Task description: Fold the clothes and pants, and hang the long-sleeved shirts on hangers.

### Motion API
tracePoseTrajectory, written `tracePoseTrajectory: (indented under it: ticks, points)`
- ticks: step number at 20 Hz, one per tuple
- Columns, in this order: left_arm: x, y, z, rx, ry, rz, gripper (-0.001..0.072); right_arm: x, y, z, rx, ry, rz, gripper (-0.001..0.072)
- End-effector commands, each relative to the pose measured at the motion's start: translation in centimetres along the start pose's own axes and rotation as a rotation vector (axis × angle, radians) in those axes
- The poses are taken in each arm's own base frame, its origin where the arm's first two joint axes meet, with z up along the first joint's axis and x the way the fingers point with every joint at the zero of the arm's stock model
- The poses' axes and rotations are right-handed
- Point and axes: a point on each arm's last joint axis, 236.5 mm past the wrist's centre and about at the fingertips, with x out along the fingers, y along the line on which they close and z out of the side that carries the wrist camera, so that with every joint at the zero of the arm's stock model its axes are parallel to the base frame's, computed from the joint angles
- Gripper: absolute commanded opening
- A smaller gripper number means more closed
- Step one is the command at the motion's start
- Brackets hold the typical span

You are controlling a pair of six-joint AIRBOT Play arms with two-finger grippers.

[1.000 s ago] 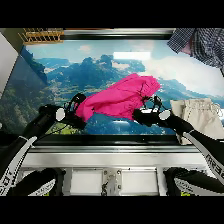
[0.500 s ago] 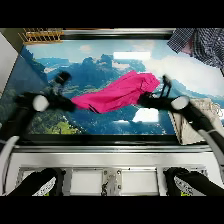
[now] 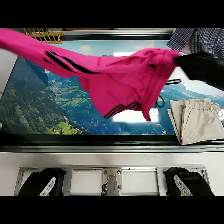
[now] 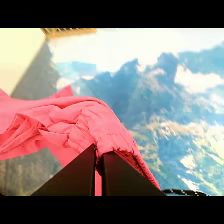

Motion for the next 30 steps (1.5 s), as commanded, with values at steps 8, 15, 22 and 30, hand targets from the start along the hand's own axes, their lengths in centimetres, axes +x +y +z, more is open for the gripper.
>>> tracePoseTrajectory:
  ticks: [8,15,22,30]
  points:
    - [-4.7,-3.0,9.4,-0.071,-0.262,-0.146,0.0004,-7.9,5.0,-2.9,0.154,0.032,0.034,0.0016]
    - [15.5,-3.8,0.4,-0.043,0.079,-0.078,0.0004,-1.8,-0.5,-8.3,0.345,0.378,-0.097,0.0016]
    - [31.0,-5.7,-19.6,-0.129,0.510,-0.133,0.0004,12.5,-15.1,-13.0,0.380,0.559,-0.311,0.0016]
    - [32.2,-5.9,-26.0,-0.132,0.644,-0.133,0.0004,19.3,-23.1,-10.6,0.331,0.331,-0.389,0.0016]
